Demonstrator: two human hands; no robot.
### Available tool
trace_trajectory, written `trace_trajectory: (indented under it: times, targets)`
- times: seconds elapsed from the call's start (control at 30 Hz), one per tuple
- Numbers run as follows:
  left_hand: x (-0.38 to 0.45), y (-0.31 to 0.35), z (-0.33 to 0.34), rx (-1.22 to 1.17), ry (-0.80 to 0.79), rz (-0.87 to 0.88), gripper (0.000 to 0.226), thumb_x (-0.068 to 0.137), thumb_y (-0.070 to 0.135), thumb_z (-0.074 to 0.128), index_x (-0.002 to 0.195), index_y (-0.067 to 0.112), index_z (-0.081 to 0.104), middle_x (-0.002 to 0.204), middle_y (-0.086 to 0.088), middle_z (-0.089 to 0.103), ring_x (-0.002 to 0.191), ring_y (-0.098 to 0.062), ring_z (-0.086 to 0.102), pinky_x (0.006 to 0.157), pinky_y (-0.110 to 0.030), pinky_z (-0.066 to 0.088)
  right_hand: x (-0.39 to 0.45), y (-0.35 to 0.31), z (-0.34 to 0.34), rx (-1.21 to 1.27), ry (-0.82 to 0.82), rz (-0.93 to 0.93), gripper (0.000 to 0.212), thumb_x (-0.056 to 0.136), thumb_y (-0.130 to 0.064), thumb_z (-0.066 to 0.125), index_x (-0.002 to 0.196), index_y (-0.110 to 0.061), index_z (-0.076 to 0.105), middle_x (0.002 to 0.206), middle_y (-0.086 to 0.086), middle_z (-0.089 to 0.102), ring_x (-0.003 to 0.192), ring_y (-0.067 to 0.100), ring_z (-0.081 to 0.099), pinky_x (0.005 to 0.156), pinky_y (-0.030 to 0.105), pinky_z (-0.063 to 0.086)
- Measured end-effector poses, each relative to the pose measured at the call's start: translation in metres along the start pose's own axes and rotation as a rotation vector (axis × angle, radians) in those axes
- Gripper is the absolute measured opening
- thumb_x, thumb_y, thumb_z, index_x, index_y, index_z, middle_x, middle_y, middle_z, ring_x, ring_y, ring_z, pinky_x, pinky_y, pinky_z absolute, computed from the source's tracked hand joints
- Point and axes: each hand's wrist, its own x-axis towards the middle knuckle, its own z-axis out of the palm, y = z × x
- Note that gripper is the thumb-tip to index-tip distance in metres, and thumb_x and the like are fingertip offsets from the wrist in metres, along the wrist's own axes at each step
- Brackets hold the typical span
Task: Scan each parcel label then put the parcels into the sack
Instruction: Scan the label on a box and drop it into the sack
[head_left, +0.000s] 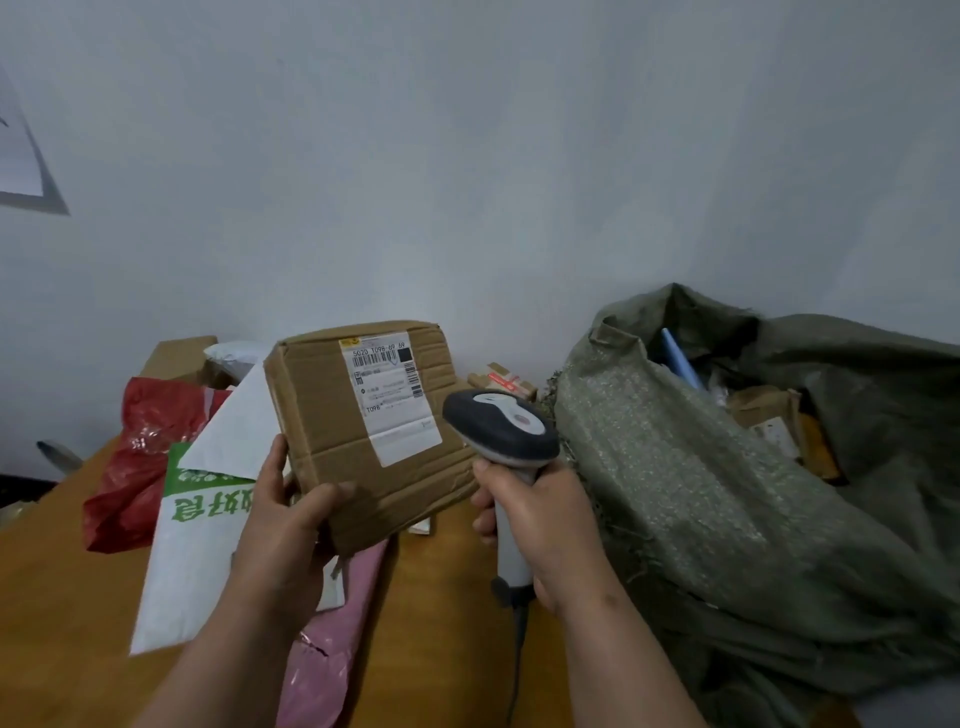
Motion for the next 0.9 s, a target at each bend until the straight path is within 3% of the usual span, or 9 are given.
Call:
trace_trajectory:
  times: [0.17, 0.23, 0.33, 0.47, 0.53, 0.63, 0.7, 0.8, 0.9]
  targets:
    - [0.01, 0.015, 0.064, 0.014, -0.092, 0.097, 0.079, 0.084, 0.004, 0.07, 0.145, 0.046, 0.041, 0.134, -0.001, 0.061, 0.101, -0.021, 0.072, 0.071, -0.037, 0.06, -0.002, -0.015, -0.042, 0.092, 0.153, -0.029, 0.006, 0.088, -0.026, 0.073, 0.09, -0.02, 0.071, 0.071, -0.003, 0.074, 0.057, 0.007, 0.067, 0.053, 0.019, 0.053]
    - [0.008, 0.024, 0.101, 0.04, -0.136, 0.104, 0.081, 0.082, 0.016, 0.075, 0.147, 0.047, 0.037, 0.138, 0.003, 0.058, 0.107, -0.022, 0.068, 0.074, -0.038, 0.061, -0.004, -0.02, -0.065, 0.165, 0.234, -0.048, 0.005, 0.088, -0.024, 0.074, 0.09, -0.023, 0.069, 0.069, -0.004, 0.073, 0.056, 0.007, 0.066, 0.053, 0.018, 0.053]
    - [0.001, 0.037, 0.165, 0.094, -0.22, 0.096, 0.098, 0.064, 0.041, 0.082, 0.148, 0.049, 0.033, 0.135, 0.009, 0.055, 0.11, -0.019, 0.064, 0.077, -0.038, 0.061, -0.005, -0.029, -0.103, 0.292, 0.38, -0.09, 0.01, 0.087, -0.02, 0.075, 0.094, -0.021, 0.067, 0.065, -0.006, 0.072, 0.054, 0.006, 0.065, 0.049, 0.017, 0.052]
    - [-0.003, 0.043, 0.258, 0.185, -0.297, 0.055, 0.094, 0.073, 0.046, 0.081, 0.148, 0.046, 0.026, 0.113, 0.014, 0.053, 0.094, -0.014, 0.064, 0.062, -0.033, 0.062, -0.002, -0.042, -0.157, 0.358, 0.534, -0.156, 0.008, 0.088, -0.02, 0.074, 0.094, -0.015, 0.07, 0.066, -0.003, 0.071, 0.055, 0.009, 0.065, 0.049, 0.023, 0.052]
    - [-0.001, 0.04, 0.305, 0.245, -0.283, 0.001, 0.083, 0.079, 0.047, 0.079, 0.143, 0.038, 0.027, 0.103, 0.01, 0.053, 0.083, -0.016, 0.065, 0.061, -0.041, 0.063, 0.0, -0.048, -0.183, 0.357, 0.577, -0.189, 0.008, 0.089, -0.021, 0.073, 0.091, -0.014, 0.073, 0.068, -0.001, 0.071, 0.057, 0.011, 0.065, 0.051, 0.025, 0.053]
    - [0.008, 0.023, 0.355, 0.263, -0.288, -0.189, 0.069, 0.084, 0.054, 0.071, 0.131, 0.026, 0.029, 0.109, -0.002, 0.051, 0.095, -0.026, 0.062, 0.067, -0.047, 0.062, 0.005, -0.051, -0.211, 0.35, 0.622, -0.211, 0.006, 0.089, -0.022, 0.073, 0.088, -0.016, 0.073, 0.069, -0.001, 0.072, 0.061, 0.012, 0.067, 0.055, 0.028, 0.054]
    - [0.013, 0.0, 0.371, 0.492, -0.377, -0.224, 0.071, 0.089, 0.062, 0.058, 0.141, 0.02, 0.033, 0.127, -0.008, 0.054, 0.105, -0.026, 0.058, 0.075, -0.041, 0.055, 0.009, -0.05, -0.224, 0.355, 0.619, -0.2, 0.008, 0.09, -0.021, 0.073, 0.093, -0.014, 0.073, 0.069, 0.0, 0.072, 0.06, 0.013, 0.067, 0.056, 0.03, 0.054]
    - [0.017, -0.028, 0.366, 0.934, -0.477, -0.014, 0.06, 0.099, 0.061, 0.037, 0.147, 0.025, 0.042, 0.134, -0.005, 0.057, 0.107, -0.021, 0.06, 0.082, -0.031, 0.046, 0.018, -0.046, -0.235, 0.351, 0.57, -0.173, 0.012, 0.09, -0.02, 0.073, 0.096, -0.01, 0.072, 0.067, 0.0, 0.072, 0.056, 0.011, 0.067, 0.05, 0.023, 0.054]
    - [0.027, -0.038, 0.352, 1.295, -0.55, 0.122, 0.053, 0.104, 0.055, 0.029, 0.151, 0.033, 0.039, 0.15, -0.009, 0.048, 0.138, -0.029, 0.043, 0.109, -0.038, 0.034, 0.027, -0.039, -0.236, 0.327, 0.506, -0.141, 0.012, 0.09, -0.023, 0.073, 0.094, -0.012, 0.072, 0.068, 0.0, 0.073, 0.058, 0.011, 0.068, 0.051, 0.023, 0.054]
